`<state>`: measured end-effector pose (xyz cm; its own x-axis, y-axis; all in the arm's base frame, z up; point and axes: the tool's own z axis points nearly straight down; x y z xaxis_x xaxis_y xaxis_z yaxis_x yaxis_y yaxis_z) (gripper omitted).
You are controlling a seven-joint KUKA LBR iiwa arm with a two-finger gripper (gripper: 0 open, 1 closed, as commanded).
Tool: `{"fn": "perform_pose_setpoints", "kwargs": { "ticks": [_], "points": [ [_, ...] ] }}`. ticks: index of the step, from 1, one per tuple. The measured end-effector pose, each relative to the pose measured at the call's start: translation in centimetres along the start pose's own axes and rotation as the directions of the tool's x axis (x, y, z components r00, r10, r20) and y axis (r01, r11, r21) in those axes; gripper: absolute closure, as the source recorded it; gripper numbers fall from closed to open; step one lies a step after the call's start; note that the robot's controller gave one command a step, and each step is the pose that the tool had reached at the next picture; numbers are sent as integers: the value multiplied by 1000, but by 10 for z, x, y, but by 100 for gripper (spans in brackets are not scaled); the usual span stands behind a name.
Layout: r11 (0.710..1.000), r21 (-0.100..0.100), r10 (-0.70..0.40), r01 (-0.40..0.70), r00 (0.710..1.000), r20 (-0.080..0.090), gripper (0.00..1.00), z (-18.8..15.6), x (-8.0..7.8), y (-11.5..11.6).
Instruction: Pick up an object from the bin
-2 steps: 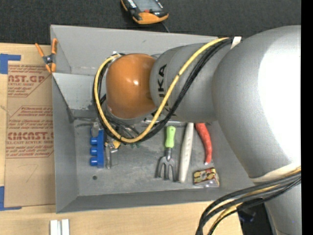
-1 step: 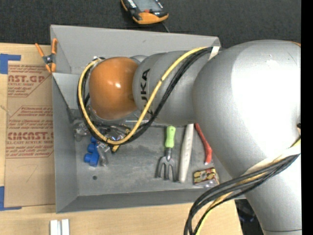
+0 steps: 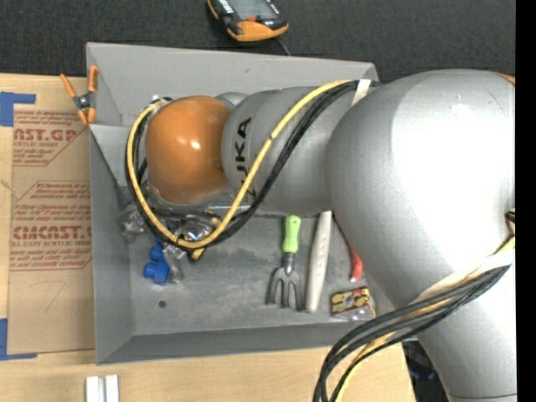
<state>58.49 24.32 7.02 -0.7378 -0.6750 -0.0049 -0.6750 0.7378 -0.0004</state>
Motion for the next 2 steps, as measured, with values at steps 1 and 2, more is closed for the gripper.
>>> {"fn": "perform_pose_setpoints", "kwargs": {
  "ticks": [1,2],
  "points": [
    [997,-4,73,-73,997,6,0,1,5,-5],
    [1000,1,0,0,1000,3,100,0,0,0]
  ]
}}
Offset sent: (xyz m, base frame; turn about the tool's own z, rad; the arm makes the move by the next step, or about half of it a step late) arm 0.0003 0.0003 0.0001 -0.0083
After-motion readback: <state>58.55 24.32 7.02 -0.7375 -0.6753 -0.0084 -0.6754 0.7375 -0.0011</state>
